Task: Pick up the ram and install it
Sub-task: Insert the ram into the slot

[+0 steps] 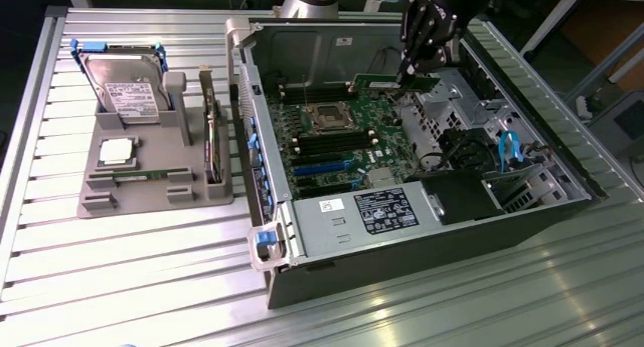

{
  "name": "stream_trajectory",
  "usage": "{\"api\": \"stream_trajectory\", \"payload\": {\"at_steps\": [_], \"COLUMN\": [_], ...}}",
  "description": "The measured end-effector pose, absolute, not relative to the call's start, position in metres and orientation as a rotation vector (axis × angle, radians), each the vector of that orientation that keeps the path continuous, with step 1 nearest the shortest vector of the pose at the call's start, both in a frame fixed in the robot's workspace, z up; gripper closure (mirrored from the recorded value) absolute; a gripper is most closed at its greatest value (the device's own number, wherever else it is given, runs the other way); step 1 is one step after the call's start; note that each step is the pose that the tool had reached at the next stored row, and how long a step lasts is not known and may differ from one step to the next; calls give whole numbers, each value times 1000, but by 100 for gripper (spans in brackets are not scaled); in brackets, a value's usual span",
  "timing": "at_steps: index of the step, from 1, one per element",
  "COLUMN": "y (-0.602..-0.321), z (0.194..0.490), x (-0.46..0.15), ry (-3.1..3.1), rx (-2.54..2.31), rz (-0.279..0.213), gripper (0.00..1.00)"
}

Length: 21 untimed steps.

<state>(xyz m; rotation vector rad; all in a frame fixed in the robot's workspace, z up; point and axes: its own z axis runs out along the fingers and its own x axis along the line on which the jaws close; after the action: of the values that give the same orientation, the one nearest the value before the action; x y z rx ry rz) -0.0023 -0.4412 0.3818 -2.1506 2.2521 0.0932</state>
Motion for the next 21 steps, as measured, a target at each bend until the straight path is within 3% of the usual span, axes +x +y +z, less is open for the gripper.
{"api": "stream_trajectory", "payload": {"at_steps": [21], "y": [-441], "z": [366], "x": [-2], "ry": [2252], "rx": [-2151], "rz": [93], "gripper": [89]}}
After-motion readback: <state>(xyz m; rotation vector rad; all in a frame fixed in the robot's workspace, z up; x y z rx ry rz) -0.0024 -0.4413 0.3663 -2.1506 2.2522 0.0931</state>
